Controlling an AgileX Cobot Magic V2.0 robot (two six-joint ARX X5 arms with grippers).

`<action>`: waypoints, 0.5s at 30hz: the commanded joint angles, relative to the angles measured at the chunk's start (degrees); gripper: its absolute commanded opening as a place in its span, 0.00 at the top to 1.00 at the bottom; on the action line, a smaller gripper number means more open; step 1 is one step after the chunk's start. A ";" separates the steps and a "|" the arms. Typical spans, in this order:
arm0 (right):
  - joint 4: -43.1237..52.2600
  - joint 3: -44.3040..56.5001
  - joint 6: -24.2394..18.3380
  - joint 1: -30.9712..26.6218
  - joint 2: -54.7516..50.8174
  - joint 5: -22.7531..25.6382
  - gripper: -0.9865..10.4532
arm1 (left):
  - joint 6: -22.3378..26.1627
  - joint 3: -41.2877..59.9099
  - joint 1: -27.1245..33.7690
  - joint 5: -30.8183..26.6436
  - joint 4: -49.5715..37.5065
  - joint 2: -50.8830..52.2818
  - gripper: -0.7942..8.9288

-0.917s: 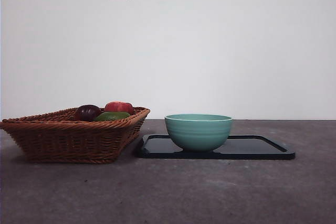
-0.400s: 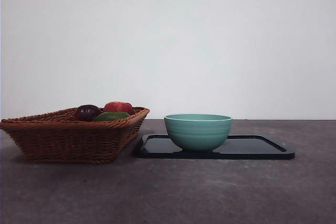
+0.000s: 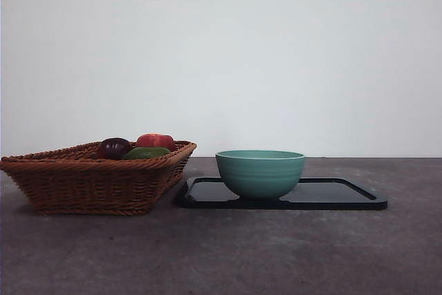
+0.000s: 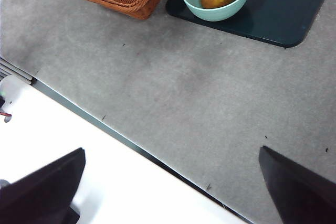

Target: Pick up the wifruite, put it on the bowl, pick up the plate, put it on desk

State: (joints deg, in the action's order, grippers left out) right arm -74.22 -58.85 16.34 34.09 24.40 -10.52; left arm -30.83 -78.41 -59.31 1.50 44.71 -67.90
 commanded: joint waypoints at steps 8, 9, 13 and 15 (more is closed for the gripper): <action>1.03 -0.74 -2.21 0.39 0.15 0.07 0.43 | 3.48 -14.75 6.25 2.64 6.43 -19.80 0.38; 1.07 -0.74 -2.25 0.39 0.15 0.07 0.43 | 3.80 -16.79 6.86 2.64 7.74 -22.36 0.38; 1.68 -0.74 -2.38 0.39 0.15 0.07 0.43 | 5.84 -23.78 8.90 2.64 11.93 -30.34 0.38; 2.05 -0.74 -2.64 0.39 0.15 0.07 0.43 | 6.88 -27.78 9.86 2.62 13.66 -34.36 0.38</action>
State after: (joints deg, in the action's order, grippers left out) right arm -72.79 -58.85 14.74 34.09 24.40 -10.52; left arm -25.96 -103.48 -49.21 4.05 58.39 -100.20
